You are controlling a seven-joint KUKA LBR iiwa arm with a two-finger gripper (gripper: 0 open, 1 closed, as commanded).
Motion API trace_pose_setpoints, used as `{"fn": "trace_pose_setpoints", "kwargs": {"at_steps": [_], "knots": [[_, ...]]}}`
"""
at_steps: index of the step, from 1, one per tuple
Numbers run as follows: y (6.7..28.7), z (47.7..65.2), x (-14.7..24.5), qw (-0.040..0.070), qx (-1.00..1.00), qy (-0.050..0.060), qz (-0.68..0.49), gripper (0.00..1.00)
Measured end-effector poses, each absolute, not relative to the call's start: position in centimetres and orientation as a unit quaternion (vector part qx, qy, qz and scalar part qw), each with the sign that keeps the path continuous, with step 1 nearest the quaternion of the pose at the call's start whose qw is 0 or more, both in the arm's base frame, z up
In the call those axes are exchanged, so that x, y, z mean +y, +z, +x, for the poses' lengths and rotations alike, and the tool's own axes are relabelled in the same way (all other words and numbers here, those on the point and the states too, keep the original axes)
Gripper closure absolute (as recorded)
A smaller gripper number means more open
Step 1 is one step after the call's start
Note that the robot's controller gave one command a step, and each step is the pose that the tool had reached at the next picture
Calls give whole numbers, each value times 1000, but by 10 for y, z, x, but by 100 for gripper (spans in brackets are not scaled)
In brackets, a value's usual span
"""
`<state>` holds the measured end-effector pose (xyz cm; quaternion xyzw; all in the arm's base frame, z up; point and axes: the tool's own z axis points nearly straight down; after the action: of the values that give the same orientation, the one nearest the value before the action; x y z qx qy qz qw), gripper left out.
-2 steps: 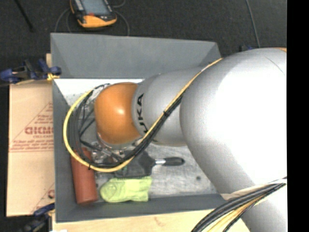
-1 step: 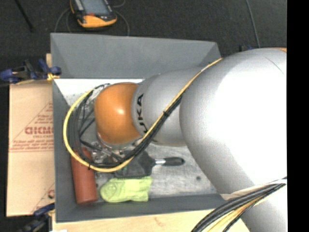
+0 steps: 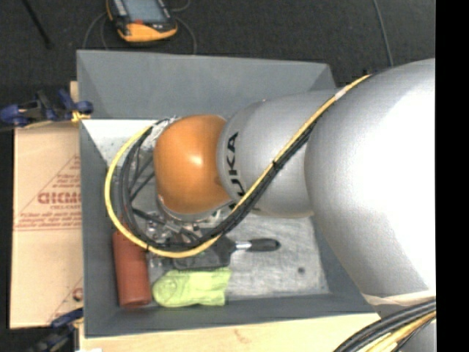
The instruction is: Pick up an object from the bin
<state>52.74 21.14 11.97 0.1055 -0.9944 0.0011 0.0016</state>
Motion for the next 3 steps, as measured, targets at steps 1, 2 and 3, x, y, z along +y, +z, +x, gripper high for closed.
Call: {"fn": "trace_pose_setpoints", "kwargs": {"at_steps": [1,2,3], "knots": [[188,521,169,1,-994,0,108,100],[191,497,155,-1,-997,-1,76,0],[192,497,155,-1,-997,-1,76,0]]}}
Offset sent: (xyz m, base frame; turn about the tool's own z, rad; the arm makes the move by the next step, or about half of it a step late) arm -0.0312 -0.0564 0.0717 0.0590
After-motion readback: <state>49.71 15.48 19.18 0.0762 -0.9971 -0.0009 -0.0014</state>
